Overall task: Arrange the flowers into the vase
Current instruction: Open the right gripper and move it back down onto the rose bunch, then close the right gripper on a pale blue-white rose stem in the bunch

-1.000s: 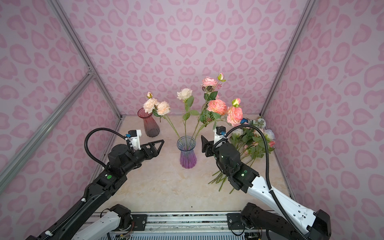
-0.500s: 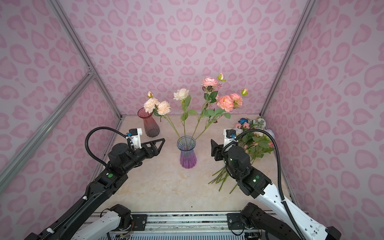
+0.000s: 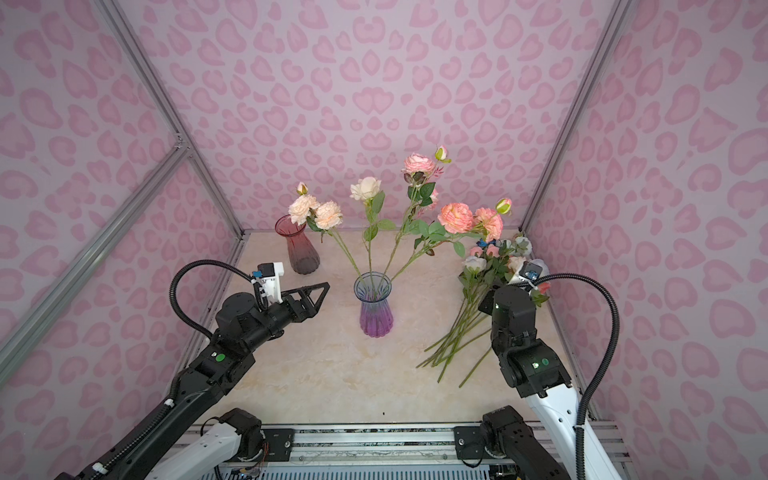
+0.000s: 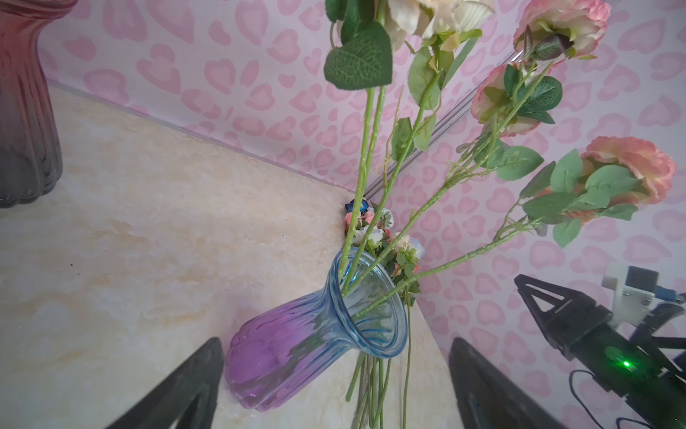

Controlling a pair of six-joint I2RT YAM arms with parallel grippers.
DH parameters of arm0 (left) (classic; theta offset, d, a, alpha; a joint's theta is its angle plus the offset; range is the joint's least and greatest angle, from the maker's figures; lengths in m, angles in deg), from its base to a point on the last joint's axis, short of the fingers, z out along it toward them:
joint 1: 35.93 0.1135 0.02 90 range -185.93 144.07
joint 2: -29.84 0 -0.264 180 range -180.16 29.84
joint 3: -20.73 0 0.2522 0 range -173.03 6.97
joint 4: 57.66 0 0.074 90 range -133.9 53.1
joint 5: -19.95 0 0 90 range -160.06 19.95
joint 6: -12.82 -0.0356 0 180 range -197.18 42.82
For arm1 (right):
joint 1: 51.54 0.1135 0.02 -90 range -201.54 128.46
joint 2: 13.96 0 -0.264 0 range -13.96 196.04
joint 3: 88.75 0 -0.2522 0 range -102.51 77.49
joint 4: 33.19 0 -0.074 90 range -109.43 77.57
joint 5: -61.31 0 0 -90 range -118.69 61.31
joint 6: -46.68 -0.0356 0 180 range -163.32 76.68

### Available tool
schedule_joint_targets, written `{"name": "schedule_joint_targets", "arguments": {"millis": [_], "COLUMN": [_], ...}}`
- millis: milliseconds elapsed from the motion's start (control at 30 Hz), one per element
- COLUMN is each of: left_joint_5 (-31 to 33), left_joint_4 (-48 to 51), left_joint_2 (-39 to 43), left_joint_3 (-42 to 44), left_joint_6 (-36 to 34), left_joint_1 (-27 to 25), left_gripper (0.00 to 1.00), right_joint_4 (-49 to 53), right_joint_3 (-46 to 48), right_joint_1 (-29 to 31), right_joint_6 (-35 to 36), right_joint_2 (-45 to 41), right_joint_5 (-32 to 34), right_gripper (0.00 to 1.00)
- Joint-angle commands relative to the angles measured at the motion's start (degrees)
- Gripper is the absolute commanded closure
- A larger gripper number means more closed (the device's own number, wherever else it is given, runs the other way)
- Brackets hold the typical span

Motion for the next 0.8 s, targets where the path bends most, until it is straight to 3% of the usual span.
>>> {"name": "schedule_joint_targets", "arguments": {"millis": [0, 167, 367, 533, 767], "left_joint_5": [0.5, 0.2, -2.1, -2.4, -1.5], "left_joint_4": [-0.4, -0.7, -2.0, -1.6, -0.6], "left_joint_2": [1.7, 2.8, 1.0, 0.4, 0.6], "left_joint_3": [1.3, 3.0, 4.5, 4.8, 4.3], "left_joint_6": [-0.4, 0.8, 2.2, 2.1, 1.0], "left_joint_1": [0.1, 0.1, 0.0, 0.0, 0.0], "left_gripper": [0.04, 0.04, 0.04, 0.04, 0.04], "right_joint_4": [0.9, -5.3, -6.6, -9.4, -10.0], "right_joint_3": [2.7, 5.9, -0.7, -4.5, -7.7], "right_joint_1": [-7.9, -15.1, -15.4, -15.0, -14.4], "right_joint_6": [-7.1, -10.6, -7.2, -6.7, -5.5], "right_joint_2": [2.0, 10.6, 30.0, 43.3, 51.3], "right_joint_5": [-9.1, -20.0, -30.2, -33.1, -34.0], "right_gripper": [0.59, 0.65, 0.6, 0.63, 0.67]}}
